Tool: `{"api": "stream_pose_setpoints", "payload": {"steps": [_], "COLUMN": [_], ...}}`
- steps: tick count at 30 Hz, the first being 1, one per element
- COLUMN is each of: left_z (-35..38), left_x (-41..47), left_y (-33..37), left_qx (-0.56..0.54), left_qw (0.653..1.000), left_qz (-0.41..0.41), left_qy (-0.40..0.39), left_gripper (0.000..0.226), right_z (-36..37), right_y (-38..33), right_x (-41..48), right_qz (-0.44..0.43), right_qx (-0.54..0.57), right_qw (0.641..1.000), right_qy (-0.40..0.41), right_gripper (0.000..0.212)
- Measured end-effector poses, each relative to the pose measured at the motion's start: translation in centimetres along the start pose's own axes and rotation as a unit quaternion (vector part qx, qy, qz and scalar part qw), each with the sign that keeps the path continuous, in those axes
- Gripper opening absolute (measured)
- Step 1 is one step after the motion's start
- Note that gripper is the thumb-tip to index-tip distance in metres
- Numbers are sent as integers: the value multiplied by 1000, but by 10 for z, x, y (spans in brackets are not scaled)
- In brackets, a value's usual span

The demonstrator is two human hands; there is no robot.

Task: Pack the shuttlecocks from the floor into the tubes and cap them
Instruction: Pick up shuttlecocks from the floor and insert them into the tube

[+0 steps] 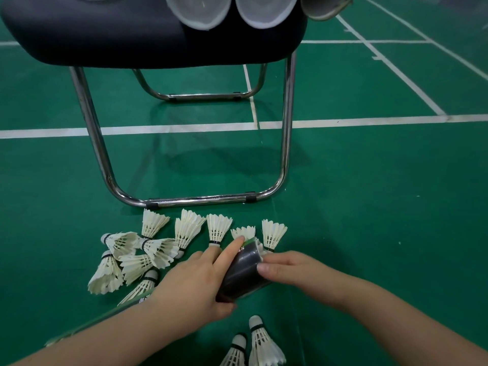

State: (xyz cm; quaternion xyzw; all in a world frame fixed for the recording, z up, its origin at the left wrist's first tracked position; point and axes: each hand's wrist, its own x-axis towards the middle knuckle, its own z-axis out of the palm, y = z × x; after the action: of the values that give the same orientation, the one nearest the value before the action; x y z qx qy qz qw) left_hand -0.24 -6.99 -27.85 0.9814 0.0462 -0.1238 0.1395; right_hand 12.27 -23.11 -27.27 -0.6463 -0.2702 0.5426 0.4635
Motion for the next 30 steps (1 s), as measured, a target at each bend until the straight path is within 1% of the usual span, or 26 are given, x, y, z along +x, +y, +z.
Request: {"api": "stream_pose_setpoints", "payload": {"steps": [5, 8, 10, 12, 14, 15, 17, 19, 21, 23, 25, 26, 27, 28, 30], "left_z": [-4, -1, 1, 1, 1, 0, -1, -3, -4, -3, -3, -3, -3, -3, -2], "left_x": [0, -1, -1, 0, 0, 1, 2, 1, 2, 2, 2, 1, 2, 2, 3], "left_y": [8, 12, 12, 14, 15, 16, 16, 14, 12, 8, 5, 4, 3, 3, 1], "left_qx": [7, 15, 14, 8, -6, -12, -26, -36, -30, -24, -24, -24, -25, -27, -35], "left_qw": [1000, 1000, 1000, 1000, 1000, 999, 999, 998, 999, 999, 999, 999, 999, 998, 998], "left_qz": [5, 13, 11, 6, -1, -4, -6, -12, -17, -21, -25, -29, -33, -38, -46], "left_qy": [3, -5, -7, 3, 23, 33, 44, 41, 39, 38, 34, 33, 32, 31, 32], "left_gripper": [99, 99, 99, 100, 101, 102, 103, 103, 103, 104, 105, 105, 105, 105, 105], "right_z": [4, 10, 12, 15, 17, 16, 11, 2, -11, -24, -38, -45, -52, -58, -67], "right_y": [-3, -1, 1, 2, 4, 3, -1, -3, 2, 12, 27, 35, 43, 50, 57], "right_x": [-3, -4, -3, -1, 2, 2, 0, -2, 1, 9, 22, 30, 39, 47, 64], "right_qz": [16, 27, 16, 0, -15, -29, -79, -119, -114, -63, 17, 62, 98, 119, 116], "right_qx": [-1, -11, -10, -6, 3, 11, 13, 15, 12, -50, -149, -206, -256, -295, -353], "right_qw": [999, 997, 998, 1000, 998, 995, 981, 961, 939, 926, 925, 919, 910, 900, 882], "right_qy": [-38, -66, -65, -22, 54, 95, 174, 250, 325, 368, 350, 331, 312, 300, 289], "right_gripper": [41, 31, 30, 25, 20, 21, 25, 30, 30, 22, 11, 18, 30, 41, 55]}}
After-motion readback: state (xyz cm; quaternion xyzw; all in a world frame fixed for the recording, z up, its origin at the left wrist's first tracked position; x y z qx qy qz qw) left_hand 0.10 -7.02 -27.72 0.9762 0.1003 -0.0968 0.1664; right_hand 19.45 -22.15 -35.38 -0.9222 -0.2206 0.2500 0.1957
